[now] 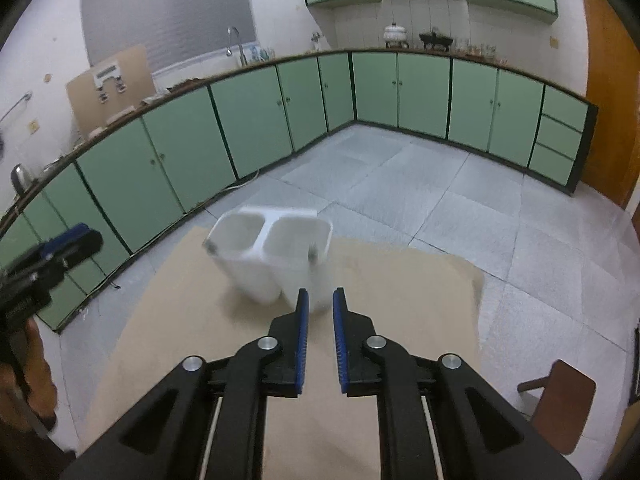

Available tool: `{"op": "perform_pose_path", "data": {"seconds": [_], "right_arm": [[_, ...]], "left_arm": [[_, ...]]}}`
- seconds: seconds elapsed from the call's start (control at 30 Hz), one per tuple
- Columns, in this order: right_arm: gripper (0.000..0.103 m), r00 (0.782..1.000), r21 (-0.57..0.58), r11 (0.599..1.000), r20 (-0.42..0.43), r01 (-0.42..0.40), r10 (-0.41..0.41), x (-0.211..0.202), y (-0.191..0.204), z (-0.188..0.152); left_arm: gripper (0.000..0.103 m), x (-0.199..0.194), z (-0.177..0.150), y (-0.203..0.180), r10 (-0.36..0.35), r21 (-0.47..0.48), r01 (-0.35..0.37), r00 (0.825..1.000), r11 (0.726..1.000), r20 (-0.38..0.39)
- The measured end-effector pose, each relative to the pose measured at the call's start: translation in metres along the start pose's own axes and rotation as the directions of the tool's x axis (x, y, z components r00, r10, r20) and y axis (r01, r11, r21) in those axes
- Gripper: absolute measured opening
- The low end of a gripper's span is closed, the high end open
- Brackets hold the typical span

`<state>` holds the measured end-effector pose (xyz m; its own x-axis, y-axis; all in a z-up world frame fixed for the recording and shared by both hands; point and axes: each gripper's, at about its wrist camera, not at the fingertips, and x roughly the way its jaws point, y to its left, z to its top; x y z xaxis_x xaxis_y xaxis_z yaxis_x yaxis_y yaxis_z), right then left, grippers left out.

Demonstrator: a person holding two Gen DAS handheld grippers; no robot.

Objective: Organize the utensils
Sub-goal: 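Open the left gripper over the holder while the right gripper releases the metal spoon, then grasp a plain wooden chopstick with the left gripper while the right gripper grasps a red-patterned chopstick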

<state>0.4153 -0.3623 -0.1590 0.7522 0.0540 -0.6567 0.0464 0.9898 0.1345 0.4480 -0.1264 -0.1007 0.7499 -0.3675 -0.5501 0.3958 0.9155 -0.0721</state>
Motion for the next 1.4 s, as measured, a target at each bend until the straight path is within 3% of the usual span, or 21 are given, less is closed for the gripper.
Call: {"op": "perform_pose_path", "data": {"seconds": [0.13, 0.3, 0.4, 0.53, 0.67, 0.83, 1.07, 1.23, 1.4], "right_arm": [[0.02, 0.999, -0.039, 0.999, 0.036, -0.008, 0.01, -0.05, 0.016, -0.072], [0.03, 0.999, -0.005, 1.0, 0.04, -0.017, 0.017, -0.096, 0.042, -0.194], [0.031, 0.999, -0.018, 0.999, -0.002, -0.04, 0.04, -0.1, 0.064, -0.257], [0.031, 0.994, -0.074, 0.994, -0.077, -0.077, 0.071, -0.089, 0.093, -0.307], [0.031, 0.993, -0.208, 0.976, -0.114, -0.066, 0.043, -0.071, 0.118, -0.322], [0.031, 0.995, -0.136, 0.991, -0.096, -0.005, -0.008, -0.06, 0.093, -0.308], [0.032, 0.996, -0.084, 0.996, -0.092, 0.012, -0.02, -0.07, 0.065, -0.312], [0.033, 0.996, -0.055, 0.998, -0.088, 0.021, -0.026, -0.076, 0.053, -0.318], [0.033, 0.996, -0.049, 0.999, -0.093, 0.011, -0.016, -0.072, 0.053, -0.318]], "left_arm": [[0.073, -0.055, -0.053, 0.001, 0.002, -0.012, -0.001, 1.0, 1.0, 0.024], [0.075, -0.107, -0.139, 0.001, 0.008, -0.046, -0.008, 1.0, 0.999, 0.005], [0.081, -0.134, -0.187, 0.005, 0.021, -0.073, -0.02, 1.0, 0.997, 0.016], [0.081, -0.153, -0.237, 0.001, 0.019, -0.087, -0.018, 1.0, 0.996, 0.008], [0.081, -0.16, -0.263, -0.005, 0.019, -0.055, -0.02, 1.0, 0.998, -0.013], [0.081, -0.157, -0.279, -0.018, -0.015, -0.021, 0.015, 0.999, 1.0, -0.029], [0.081, -0.131, -0.317, -0.068, -0.079, 0.114, 0.094, 0.988, 0.989, -0.13], [0.078, -0.112, -0.333, -0.085, -0.064, 0.183, 0.102, 0.978, 0.978, -0.2], [0.076, -0.098, -0.333, -0.083, -0.034, 0.176, 0.075, 0.974, 0.981, -0.223]]}}
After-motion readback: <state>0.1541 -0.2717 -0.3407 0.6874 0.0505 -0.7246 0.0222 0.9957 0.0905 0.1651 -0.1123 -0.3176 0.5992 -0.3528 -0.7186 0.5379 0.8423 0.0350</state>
